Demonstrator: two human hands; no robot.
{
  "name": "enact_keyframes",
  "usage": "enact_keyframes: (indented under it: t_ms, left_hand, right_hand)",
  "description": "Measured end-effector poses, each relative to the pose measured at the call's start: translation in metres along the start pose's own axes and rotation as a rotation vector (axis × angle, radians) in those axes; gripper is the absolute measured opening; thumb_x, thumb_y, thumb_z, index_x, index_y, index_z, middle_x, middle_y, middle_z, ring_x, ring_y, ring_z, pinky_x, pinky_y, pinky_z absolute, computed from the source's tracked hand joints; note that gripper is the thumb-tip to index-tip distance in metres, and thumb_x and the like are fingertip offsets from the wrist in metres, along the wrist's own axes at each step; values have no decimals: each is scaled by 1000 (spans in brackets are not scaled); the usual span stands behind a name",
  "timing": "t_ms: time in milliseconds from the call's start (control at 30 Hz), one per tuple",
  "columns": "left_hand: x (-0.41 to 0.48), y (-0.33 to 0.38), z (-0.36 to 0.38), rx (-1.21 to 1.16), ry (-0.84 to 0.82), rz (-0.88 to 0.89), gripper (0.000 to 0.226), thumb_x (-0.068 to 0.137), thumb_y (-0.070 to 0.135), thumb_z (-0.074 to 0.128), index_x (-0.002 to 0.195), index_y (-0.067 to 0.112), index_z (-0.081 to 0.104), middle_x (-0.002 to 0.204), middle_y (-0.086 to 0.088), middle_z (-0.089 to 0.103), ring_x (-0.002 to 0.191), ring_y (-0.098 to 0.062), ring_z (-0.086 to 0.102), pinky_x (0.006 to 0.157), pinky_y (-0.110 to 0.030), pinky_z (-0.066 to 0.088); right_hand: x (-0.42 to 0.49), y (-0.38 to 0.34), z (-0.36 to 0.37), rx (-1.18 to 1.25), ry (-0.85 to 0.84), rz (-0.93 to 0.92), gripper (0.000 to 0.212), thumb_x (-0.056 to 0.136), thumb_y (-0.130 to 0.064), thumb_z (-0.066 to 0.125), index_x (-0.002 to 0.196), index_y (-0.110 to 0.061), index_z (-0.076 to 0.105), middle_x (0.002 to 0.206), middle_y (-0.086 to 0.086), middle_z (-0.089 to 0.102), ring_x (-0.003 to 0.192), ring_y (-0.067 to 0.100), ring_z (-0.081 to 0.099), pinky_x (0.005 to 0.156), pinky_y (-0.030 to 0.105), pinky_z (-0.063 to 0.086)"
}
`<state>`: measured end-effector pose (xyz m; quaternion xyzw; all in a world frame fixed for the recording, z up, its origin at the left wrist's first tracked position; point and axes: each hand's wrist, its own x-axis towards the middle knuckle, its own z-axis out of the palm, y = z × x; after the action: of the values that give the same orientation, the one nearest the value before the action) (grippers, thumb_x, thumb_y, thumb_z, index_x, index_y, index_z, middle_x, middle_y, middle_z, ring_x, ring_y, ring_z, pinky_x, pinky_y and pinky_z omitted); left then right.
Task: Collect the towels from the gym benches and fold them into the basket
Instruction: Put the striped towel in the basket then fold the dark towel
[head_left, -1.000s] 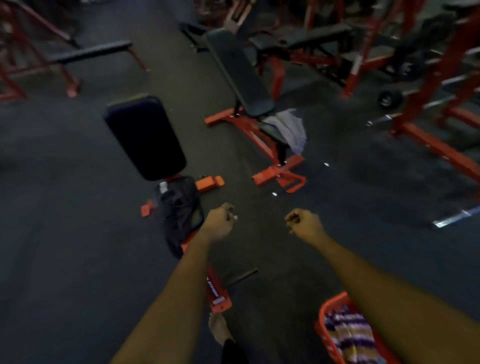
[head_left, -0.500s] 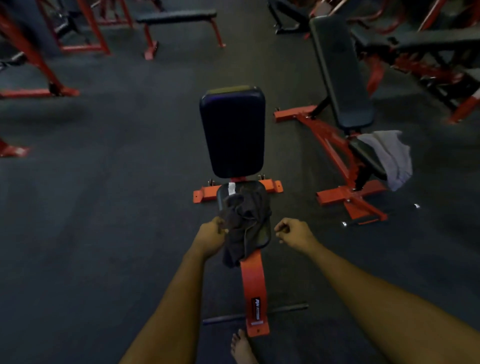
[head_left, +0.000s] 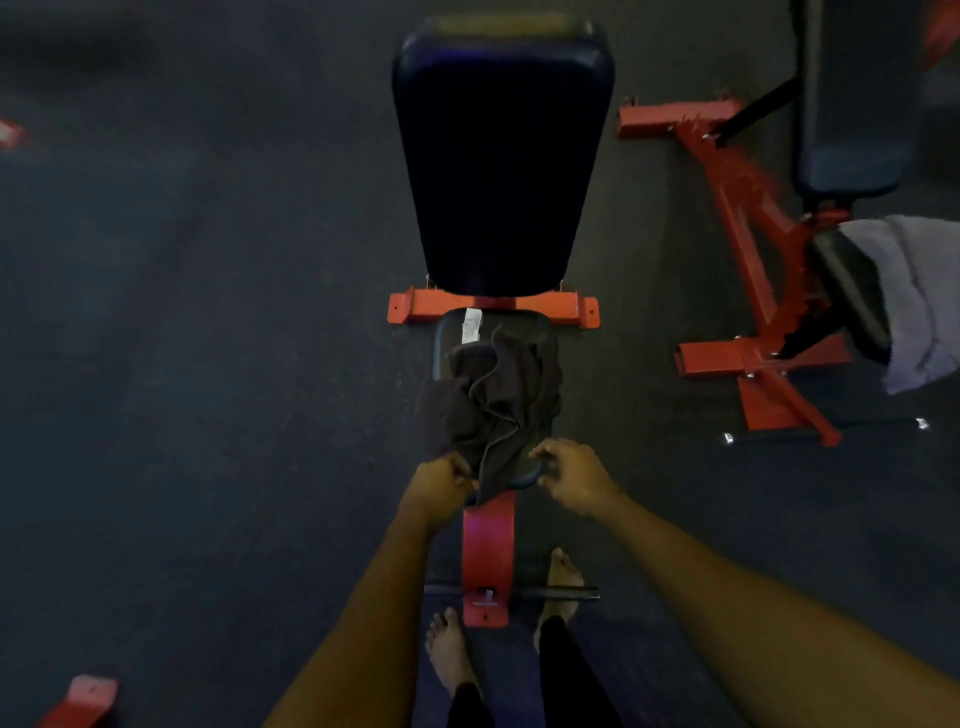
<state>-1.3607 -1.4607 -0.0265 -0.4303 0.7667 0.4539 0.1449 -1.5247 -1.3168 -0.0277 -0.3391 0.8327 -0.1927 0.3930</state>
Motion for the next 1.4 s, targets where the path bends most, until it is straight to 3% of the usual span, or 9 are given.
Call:
enact_keyframes:
  t_ms: [233,433,567,767,867,1000,1100,1200,1400]
  left_hand:
    - [84,-25,92,-60,55,-170,52,78,30,71,118,8,45,114,-18,65,104,-38,61,84,-47,52]
    - [94,-11,85,-89,126,-66,16,82,1,54,96,5,59,97,-12,68,91,-31,64,75,-34,49]
    - [73,26,21,-130,-13,106,36,87,-5,50,116,9,65,107,4,64,101,-7,57,84,-3,39]
    - [37,87,-91,88,121,289,21,86,7,61,104,15,68,85,6,65,77,-4,58,81,-23,49]
    - [-5,124,-150,128,148,355,21,81,22,74,99,18,65,65,13,51,58,2,49,55,-9,39]
    - [-54,157,-215,317,179,368,25,73,22,82,92,13,70,78,1,65,73,-12,61,68,-24,51]
    - [-83,171,-248,374,447,401,7,79,6,68,83,10,72,85,-10,70,82,-28,67,73,-38,58]
    - [-121,183,-273,309,740,452,32,76,-7,44,82,9,71,88,-10,64,77,-31,63,66,-41,57]
    - [-176,181,-324,187,1022,461,29,75,-3,33,80,10,59,76,-12,56,66,-28,49,60,-39,48]
  right_hand:
    - [89,32,21,-600,-246,-260,43,77,-15,63,119,-26,64,161,-7,17,130,28,30,100,44,37]
    - [105,24,22,-652,-248,-306,58,76,-13,64,132,-26,53,160,-7,17,127,30,28,96,42,31]
    - [96,-4,-4,-295,-148,-294,75,73,-11,63,137,-36,31,136,-7,50,117,24,35,90,42,34]
    - [81,-73,-80,-270,27,-272,17,76,-44,69,88,-36,61,96,0,58,106,23,44,85,38,25]
    - [51,-116,-129,-218,169,-283,36,64,-60,73,62,-33,50,76,-8,59,92,16,54,81,36,30]
    - [-8,-174,-186,-287,308,-293,40,68,-58,74,66,-22,57,67,-9,60,81,13,60,82,33,26]
    - [-48,-209,-213,-334,480,-331,30,72,-50,74,70,-24,61,67,-10,59,84,15,62,83,34,26]
    - [-89,-240,-237,-353,715,-330,19,74,-40,73,72,-25,61,71,-7,64,88,19,64,89,39,32]
    - [-163,-245,-287,-406,1003,-2,9,73,-19,58,75,-27,61,86,2,69,99,27,60,89,41,32]
